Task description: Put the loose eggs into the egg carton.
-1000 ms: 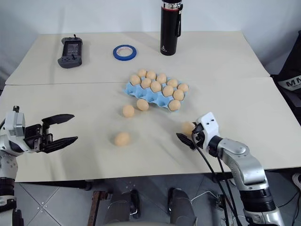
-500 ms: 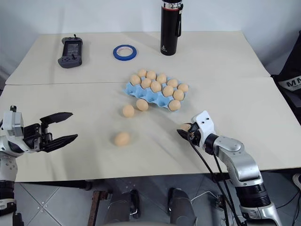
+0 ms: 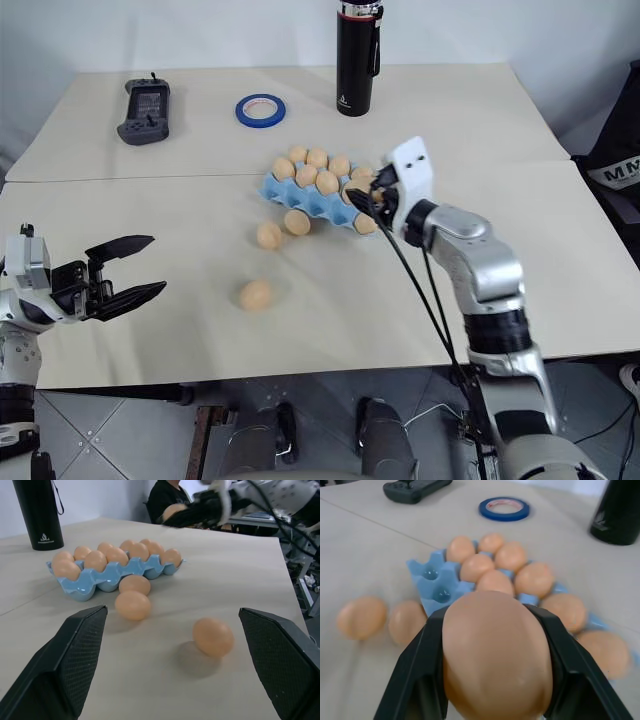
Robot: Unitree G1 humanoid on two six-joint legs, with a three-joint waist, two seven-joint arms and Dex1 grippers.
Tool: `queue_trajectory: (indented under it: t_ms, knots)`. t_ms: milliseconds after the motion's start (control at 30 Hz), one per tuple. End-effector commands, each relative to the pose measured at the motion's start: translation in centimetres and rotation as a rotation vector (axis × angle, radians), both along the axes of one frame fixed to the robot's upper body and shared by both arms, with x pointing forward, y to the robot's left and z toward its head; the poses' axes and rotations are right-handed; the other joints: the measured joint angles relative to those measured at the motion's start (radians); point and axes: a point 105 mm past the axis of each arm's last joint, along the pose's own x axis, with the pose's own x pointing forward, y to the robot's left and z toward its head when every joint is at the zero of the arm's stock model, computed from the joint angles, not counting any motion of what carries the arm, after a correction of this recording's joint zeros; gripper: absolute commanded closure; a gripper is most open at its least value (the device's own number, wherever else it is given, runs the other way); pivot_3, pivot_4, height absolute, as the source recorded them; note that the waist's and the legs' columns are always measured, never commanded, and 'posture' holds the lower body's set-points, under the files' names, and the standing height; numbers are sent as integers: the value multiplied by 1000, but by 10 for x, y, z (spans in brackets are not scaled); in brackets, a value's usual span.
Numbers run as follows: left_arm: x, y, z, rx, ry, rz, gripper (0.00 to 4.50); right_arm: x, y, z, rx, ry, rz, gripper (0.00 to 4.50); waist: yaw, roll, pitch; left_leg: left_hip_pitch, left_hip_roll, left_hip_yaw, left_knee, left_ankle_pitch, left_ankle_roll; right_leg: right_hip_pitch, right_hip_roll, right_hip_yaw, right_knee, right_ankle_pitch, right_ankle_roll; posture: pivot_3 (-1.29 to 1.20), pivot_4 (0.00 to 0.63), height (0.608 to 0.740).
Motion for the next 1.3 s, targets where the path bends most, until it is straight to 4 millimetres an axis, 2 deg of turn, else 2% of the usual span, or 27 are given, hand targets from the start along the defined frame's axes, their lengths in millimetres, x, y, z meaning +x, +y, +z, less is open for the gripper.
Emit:
queue_trajectory:
  t_ms: [33, 333, 367, 567, 767, 933, 1100, 1233, 1300]
  knots:
    - [-4, 1, 12, 4, -75, 13, 0, 10, 9, 2, -22, -51, 3, 2761, 1, 0, 0, 0, 1, 0, 0, 0, -1, -1, 1, 1, 0, 0, 0, 0, 150, 740]
    - [-18, 8, 3, 52, -51, 18, 0, 24, 31, -5, -43, -83, 37, 2761, -22, 0, 0, 0, 2, 3, 0, -1, -5, -4, 3, 4, 3, 0, 0, 0, 150, 740]
    - [-20, 9, 1, 64, -43, 15, 0, 24, 34, -5, -46, -85, 49, 2048, -24, 0, 0, 0, 3, 3, 0, -1, -5, -4, 4, 4, 3, 0, 0, 0, 150, 740]
    - [-27, 12, -8, 108, -10, 0, 0, 17, 43, -3, -37, -92, 101, 45, -24, 0, 0, 0, 3, 4, 1, -1, -5, -6, 4, 7, 6, -1, -1, 0, 150, 740]
    - [-27, 12, -7, 93, -19, 3, 0, 12, 42, 4, -21, -101, 129, 45, -24, 0, 0, 0, 3, 5, 1, 0, -4, -8, 4, 9, 8, 0, -2, 0, 150, 740]
    - [-28, 12, -8, 92, -12, 1, 0, -16, 35, 13, -16, -94, 258, 45, -21, 0, 0, 0, 3, 5, 1, -1, -5, -11, 4, 12, 11, 0, -2, 0, 150, 740]
    - [-30, 17, -12, 99, 6, 7, 0, -47, 10, 7, -36, -76, 350, 45, -18, -1, -1, 0, 3, 5, 1, -1, -5, -12, 4, 11, 12, 0, -2, 0, 150, 740]
    - [-29, 23, -17, 97, 21, 30, 0, -71, -27, -16, -78, -12, 396, 45, -15, -1, -1, 0, 3, 5, 1, -1, -5, -11, 4, 11, 8, -1, -2, 0, 150, 740]
    - [-29, 25, -18, 96, 22, 36, 0, -82, -38, -25, -101, 21, 430, 45, -15, -2, -1, 0, 3, 5, 1, -2, -4, -11, 3, 12, 7, -1, -2, 0, 150, 740]
